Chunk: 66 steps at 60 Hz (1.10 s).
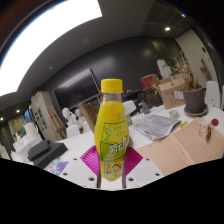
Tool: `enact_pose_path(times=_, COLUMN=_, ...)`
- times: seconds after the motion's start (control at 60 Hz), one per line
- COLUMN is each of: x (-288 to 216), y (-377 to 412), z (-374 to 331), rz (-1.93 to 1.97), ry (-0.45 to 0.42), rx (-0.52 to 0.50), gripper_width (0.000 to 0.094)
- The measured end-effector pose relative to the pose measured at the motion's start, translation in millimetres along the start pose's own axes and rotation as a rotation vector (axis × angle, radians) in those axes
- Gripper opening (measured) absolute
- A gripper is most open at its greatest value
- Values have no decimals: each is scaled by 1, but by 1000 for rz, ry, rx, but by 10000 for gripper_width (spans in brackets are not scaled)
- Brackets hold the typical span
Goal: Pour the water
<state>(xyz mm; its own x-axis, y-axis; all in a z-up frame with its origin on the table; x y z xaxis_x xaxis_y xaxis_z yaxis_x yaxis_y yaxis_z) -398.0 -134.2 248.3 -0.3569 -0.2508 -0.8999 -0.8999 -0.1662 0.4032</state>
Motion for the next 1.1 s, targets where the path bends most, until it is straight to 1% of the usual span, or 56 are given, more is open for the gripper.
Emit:
enact_pose_path(times=0.083, x=-51, y=-28, z=-2, rz=164, ry=-31, rx=-53, gripper_width=275)
enact_pose_path(times=0.167, x=-91, y=-67, z=-2, rz=360, ry=-42, rx=-104, gripper_width=274)
enact_pose_path(times=0.25, x=-121, y=-114, z=-1, rz=543, ry=-61, rx=-135, gripper_width=273)
enact_pose_path(times=0.317, x=-135, y=-154, z=2, rz=693, ry=-71, rx=-154, gripper_width=272)
enact_pose_path(times=0.533, x=-128, y=-269, z=23, rz=1196, ry=-69, rx=-185, gripper_width=274)
enact_pose_path(times=0.633, x=-120, y=-297, z=28, rz=1420, ry=-60, rx=-241, gripper_width=273)
enact_pose_path(times=0.75, x=-108, y=-328, z=41, rz=1642, ry=-88, rx=-287, gripper_width=275)
enact_pose_path(times=0.933, x=-96, y=-338, z=42, rz=1691, ry=-38, rx=-284, gripper_width=275)
enact_pose_path(times=1.017, x=-95, y=-338, z=42, rz=1640, ry=-6, rx=-272, gripper_width=275)
enact_pose_path(times=1.1, x=-98, y=-335, z=38, rz=1504, ry=38, rx=-245, gripper_width=275)
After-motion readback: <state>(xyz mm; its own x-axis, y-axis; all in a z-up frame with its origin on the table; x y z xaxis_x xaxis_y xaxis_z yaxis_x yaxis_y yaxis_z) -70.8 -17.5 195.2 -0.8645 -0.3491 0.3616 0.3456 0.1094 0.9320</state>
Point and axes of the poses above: the point between the fingertips, and its own axes, seen from behind it with the camera up: y to the left, x down, z forward, the way the camera looks, the point moved 4 cm from there along -z, backward, against the way the camera looks, and after that the axes turned 3 degrees about -x, right-handed, at the moved point
